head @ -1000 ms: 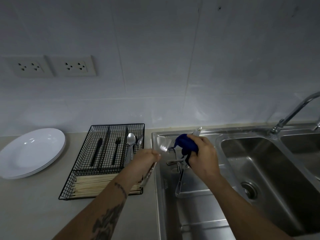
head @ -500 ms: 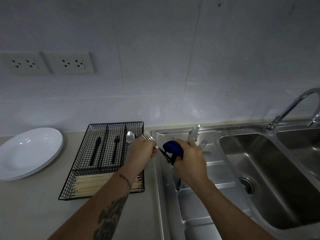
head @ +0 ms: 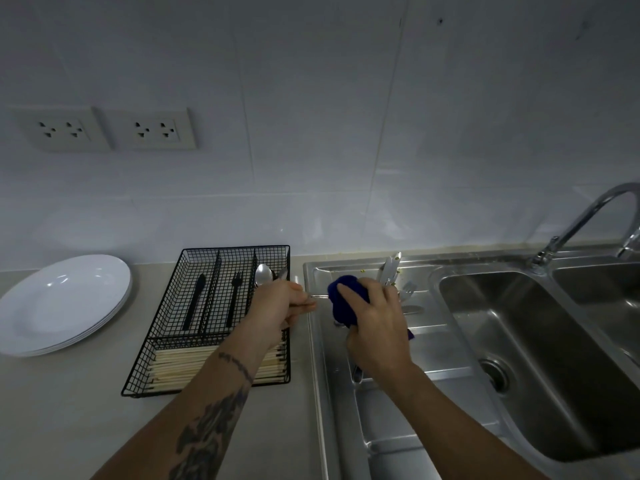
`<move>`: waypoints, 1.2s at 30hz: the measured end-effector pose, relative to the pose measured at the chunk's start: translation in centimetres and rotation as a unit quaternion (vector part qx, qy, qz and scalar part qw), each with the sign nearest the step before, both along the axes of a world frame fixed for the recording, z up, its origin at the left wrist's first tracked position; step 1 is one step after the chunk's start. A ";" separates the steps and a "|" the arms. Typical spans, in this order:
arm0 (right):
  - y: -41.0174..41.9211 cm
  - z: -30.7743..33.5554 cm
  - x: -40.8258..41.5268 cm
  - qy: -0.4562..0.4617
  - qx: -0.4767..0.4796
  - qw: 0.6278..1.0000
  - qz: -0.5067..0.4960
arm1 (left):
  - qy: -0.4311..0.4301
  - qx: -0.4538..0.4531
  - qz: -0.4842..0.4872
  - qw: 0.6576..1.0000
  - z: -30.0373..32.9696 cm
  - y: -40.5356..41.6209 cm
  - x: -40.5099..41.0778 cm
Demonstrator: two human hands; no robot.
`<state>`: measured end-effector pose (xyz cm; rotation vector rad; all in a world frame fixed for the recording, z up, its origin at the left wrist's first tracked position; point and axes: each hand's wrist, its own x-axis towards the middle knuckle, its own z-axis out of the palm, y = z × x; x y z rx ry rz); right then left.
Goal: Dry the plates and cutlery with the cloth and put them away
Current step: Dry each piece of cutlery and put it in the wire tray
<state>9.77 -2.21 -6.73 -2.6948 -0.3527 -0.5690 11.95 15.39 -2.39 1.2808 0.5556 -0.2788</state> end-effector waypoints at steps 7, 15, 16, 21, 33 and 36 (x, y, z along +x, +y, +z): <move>-2.3 0.3 2.7 -0.010 -0.018 0.999 -0.033 | -0.019 -0.008 -0.065 0.998 0.0 1.3 -0.7; -0.3 0.6 4.1 0.010 -0.040 0.999 -0.021 | -0.204 0.381 -0.114 0.894 -0.7 3.1 -1.1; 0.6 0.6 3.7 -0.003 -0.055 0.998 -0.003 | -0.195 0.376 -0.089 0.902 -0.9 3.1 -0.9; 3.3 -0.8 2.0 -0.037 -0.121 0.989 0.078 | -0.098 0.280 -0.057 0.953 -1.8 3.2 -0.6; 4.5 -1.7 4.9 -0.020 -0.107 0.991 0.078 | -0.080 -0.174 0.059 0.980 -2.7 5.8 -0.5; 5.6 -2.0 5.2 -0.016 -0.099 0.990 0.102 | -0.104 -0.123 0.099 0.982 -3.5 6.1 -0.2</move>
